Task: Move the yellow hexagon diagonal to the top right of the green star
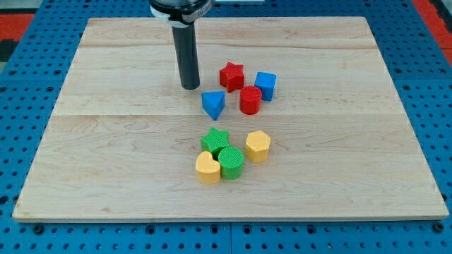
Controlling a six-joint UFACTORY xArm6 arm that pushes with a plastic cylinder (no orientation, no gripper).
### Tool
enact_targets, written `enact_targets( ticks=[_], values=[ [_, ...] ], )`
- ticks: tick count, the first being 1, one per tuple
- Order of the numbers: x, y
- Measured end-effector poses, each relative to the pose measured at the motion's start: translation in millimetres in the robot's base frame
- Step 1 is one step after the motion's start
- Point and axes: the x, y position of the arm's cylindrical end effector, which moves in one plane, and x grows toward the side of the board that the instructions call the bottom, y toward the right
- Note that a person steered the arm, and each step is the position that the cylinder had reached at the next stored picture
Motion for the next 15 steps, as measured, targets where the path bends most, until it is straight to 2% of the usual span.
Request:
enact_targets(
  ticks=[1,2,4,6,8,9,10,12,13,14,15],
  values=[
    [20.1,-10.0],
    [75.4,-34.4],
    [130.7,-39.7],
    [109.5,-3.4],
    [61.0,30.1],
    [48.9,86.4],
    [60.1,136.3],
    [139.7,186.6],
    [145.8,116.4],
    [127.6,76.1],
    [95.1,67.4]
  ],
)
